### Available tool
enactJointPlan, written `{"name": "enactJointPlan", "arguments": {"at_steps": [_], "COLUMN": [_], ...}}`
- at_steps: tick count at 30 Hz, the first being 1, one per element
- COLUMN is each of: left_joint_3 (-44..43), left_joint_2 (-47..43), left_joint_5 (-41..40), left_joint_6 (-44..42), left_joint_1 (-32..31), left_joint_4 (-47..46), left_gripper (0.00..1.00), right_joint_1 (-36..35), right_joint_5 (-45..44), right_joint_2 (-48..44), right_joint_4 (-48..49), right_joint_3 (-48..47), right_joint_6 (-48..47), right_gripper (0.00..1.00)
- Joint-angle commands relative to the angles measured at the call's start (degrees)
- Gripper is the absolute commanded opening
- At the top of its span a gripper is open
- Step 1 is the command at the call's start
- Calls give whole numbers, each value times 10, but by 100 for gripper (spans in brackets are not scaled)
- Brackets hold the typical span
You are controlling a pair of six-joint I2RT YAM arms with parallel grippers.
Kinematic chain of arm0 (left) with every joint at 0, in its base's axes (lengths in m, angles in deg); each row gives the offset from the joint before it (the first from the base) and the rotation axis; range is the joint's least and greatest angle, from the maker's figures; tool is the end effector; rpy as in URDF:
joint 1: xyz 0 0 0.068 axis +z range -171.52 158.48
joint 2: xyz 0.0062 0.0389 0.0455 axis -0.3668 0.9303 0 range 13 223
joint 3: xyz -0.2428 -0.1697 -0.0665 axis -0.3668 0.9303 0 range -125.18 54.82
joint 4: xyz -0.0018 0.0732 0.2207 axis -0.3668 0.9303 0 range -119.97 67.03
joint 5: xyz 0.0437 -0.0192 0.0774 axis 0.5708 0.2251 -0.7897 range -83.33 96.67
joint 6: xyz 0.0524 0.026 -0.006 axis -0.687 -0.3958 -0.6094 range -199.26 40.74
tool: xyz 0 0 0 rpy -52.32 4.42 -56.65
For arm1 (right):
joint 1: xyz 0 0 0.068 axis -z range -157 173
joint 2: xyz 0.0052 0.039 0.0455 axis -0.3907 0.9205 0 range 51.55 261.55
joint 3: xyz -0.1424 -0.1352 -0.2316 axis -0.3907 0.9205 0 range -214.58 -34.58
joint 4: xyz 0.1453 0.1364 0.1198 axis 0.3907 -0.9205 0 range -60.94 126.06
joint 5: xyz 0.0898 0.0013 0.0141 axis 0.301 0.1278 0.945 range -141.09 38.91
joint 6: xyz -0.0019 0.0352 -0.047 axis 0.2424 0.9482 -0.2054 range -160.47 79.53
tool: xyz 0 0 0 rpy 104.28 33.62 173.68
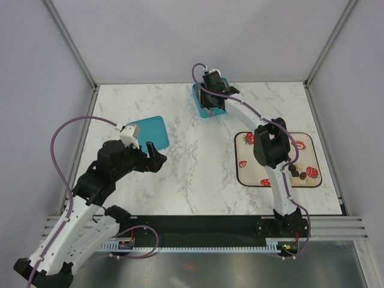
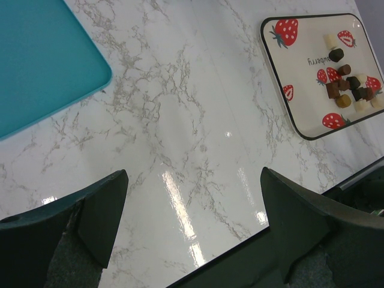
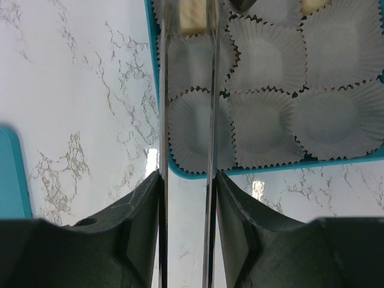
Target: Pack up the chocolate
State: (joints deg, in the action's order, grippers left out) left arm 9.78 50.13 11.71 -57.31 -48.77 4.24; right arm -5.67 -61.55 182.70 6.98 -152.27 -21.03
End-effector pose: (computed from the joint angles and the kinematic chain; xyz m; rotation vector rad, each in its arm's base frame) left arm 0.0803 -0.0456 0.3292 0.1533 2.0805 -0.6227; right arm 0.4617 0.2436 0.2664 -0.0929 2.3062 0.2205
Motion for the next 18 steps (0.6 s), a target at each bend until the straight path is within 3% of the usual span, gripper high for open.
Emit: {"name": "enactJointPlan", "arguments": {"at_steps": [1,10,18], "left_joint_3": [-1,-1,-1], "left_joint_2": [-1,-1,-3], "left_joint_5": [1,1,1], "left_joint_6": [-19,-19,-19], "left_joint_1": [-1,-1,-1], "left_joint_4": [-6,-7,-7], "left_gripper": [99,99,99], "right_joint_1": [-2,-2,-2], "right_joint_5": [-11,-15,-31], "right_joint_2": [3,-12,-94], "right_joint_4": [30,25,4], "right_joint_3": [-32,-42,-11], "right_joint_6": [-9,-27,-41], "right_gripper": [48,49,48]}}
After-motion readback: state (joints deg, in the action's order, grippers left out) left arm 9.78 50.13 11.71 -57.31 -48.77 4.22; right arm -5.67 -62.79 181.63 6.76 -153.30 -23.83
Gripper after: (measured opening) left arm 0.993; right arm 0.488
